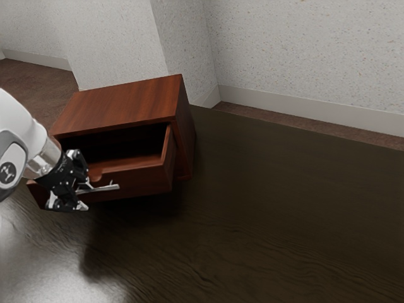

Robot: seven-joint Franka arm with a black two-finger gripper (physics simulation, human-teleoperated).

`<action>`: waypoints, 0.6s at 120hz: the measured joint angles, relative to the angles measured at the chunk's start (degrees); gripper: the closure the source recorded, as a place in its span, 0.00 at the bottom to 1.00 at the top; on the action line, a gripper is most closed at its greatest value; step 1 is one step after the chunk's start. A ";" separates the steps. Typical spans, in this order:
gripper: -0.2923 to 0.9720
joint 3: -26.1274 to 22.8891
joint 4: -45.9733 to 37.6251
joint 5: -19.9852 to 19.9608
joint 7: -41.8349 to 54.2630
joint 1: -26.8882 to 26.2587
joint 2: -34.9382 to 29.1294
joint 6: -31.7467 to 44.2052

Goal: Pull the drawer handle with one arm to open the drawer

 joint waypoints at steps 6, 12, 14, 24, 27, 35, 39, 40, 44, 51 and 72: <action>0.60 -0.51 -0.62 -0.25 -0.01 0.18 -0.80 0.00; 0.60 -0.85 -1.39 -0.58 -0.01 0.30 -1.53 -0.01; 0.60 -0.93 -1.58 -0.70 -0.01 0.32 -1.70 -0.01; 0.60 -1.16 -2.24 -1.12 -0.02 0.41 -2.33 0.00; 0.60 -1.21 -2.43 -1.20 -0.02 0.40 -2.62 0.00; 0.60 -1.57 -2.75 -1.35 -0.03 0.45 -3.31 0.01; 0.60 -1.67 -2.85 -1.41 -0.04 0.47 -3.61 0.01; 0.60 -1.68 -2.89 -1.42 -0.04 0.47 -3.67 0.01; 0.60 -1.73 -3.01 -1.46 -0.05 0.49 -3.88 0.00; 0.60 -1.82 -3.24 -1.51 -0.07 0.49 -4.33 0.00; 0.60 -2.01 -3.81 -1.95 -0.12 0.53 -5.19 -0.07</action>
